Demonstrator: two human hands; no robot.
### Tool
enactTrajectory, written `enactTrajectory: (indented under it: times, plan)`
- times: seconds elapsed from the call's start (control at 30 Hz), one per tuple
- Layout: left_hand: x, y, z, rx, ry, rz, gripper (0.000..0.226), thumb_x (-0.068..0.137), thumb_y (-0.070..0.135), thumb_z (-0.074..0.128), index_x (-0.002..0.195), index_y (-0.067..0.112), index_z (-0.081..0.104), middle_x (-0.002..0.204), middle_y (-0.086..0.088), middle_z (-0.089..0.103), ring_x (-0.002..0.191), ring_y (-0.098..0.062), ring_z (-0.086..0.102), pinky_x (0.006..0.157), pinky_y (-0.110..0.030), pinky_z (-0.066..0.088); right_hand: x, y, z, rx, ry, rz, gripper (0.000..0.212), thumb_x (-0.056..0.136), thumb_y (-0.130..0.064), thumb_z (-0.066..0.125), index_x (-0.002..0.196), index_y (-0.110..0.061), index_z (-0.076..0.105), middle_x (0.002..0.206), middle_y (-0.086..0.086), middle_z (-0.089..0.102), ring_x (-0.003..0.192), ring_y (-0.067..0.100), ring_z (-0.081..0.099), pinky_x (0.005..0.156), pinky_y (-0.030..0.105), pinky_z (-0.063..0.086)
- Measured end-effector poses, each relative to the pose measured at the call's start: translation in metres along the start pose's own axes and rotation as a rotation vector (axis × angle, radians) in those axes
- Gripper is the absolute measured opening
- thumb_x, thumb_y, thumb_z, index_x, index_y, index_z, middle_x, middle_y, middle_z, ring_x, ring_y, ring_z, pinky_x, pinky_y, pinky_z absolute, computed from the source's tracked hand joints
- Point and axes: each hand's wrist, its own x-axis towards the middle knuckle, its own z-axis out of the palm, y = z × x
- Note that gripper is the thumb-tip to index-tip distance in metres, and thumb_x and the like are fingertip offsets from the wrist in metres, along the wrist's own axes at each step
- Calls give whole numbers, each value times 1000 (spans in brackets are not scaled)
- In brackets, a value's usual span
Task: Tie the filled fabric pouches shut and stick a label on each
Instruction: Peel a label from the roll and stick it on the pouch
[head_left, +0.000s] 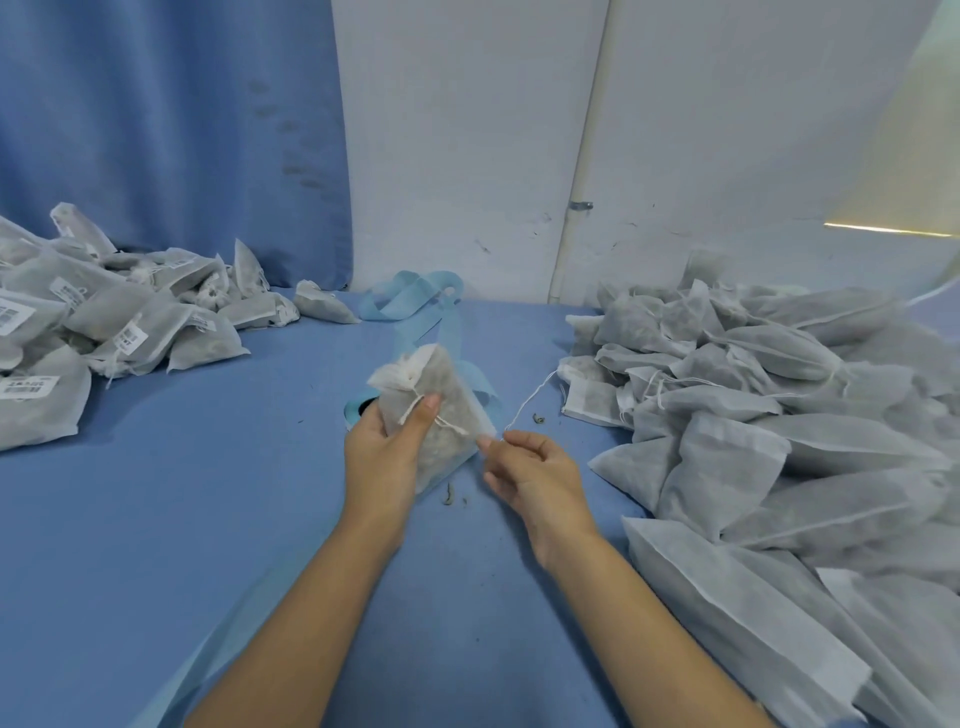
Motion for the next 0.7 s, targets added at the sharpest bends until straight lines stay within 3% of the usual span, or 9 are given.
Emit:
enactTrajectory:
  times: [0.07,0.13,0.23,0.33,0.4,0.47,0.57,0.7]
  plan:
    - [3,0,-10,67,-7,21,8,84,16,71,80,11,65,78,-3,66,73,-14,62,71,-29,50,6,0,-4,-152,28,-102,20,87,-8,68,102,-10,56,73,0,62,55,8,55,62,19,51]
    - [6,-1,-18,45,-11,0,9,82,5,69,78,13,66,69,4,69,64,-9,64,61,-21,52,13,1,-6,-403,25,-225,19,89,-9,63,105,-16,57,84,-3,63,63,9,56,69,22,47]
    - [13,-3,-27,-45,20,-62,17,79,-6,65,75,11,68,63,5,69,59,-11,65,57,-22,53,23,7,1,-650,-72,-376,31,89,-6,59,114,-22,59,102,-11,62,62,-2,51,69,9,41]
    - [21,-5,-34,-91,44,-83,29,76,-9,62,66,16,71,62,3,69,57,-13,65,56,-23,53,32,13,10,-836,-161,-468,44,91,-4,54,131,-23,53,119,1,62,66,-2,51,72,7,41]
    - [25,-7,-38,-107,44,-82,33,75,-10,60,62,18,72,62,2,69,56,-13,66,55,-22,53,39,14,15,-975,-219,-526,52,92,-4,50,139,-26,45,139,0,52,92,7,56,89,20,44]
    - [28,-8,-41,-133,59,-89,32,75,-10,60,65,18,72,65,0,70,58,-15,67,58,-24,53,45,13,20,-1148,-270,-570,58,93,-5,47,145,-29,37,157,-10,26,127,14,44,98,36,44]
    - [31,-9,-41,-140,58,-93,32,75,-9,59,66,19,74,68,0,71,62,-15,67,60,-25,54,50,10,25,-1353,-263,-621,52,95,-12,47,142,-32,40,160,-12,13,137,18,31,90,37,46]
    - [29,-8,-40,-102,42,-78,37,76,-8,60,60,22,75,63,3,69,59,-13,65,60,-24,53,51,8,24,-1350,-202,-677,22,99,-20,45,118,-22,56,155,-9,26,135,16,34,85,36,46]
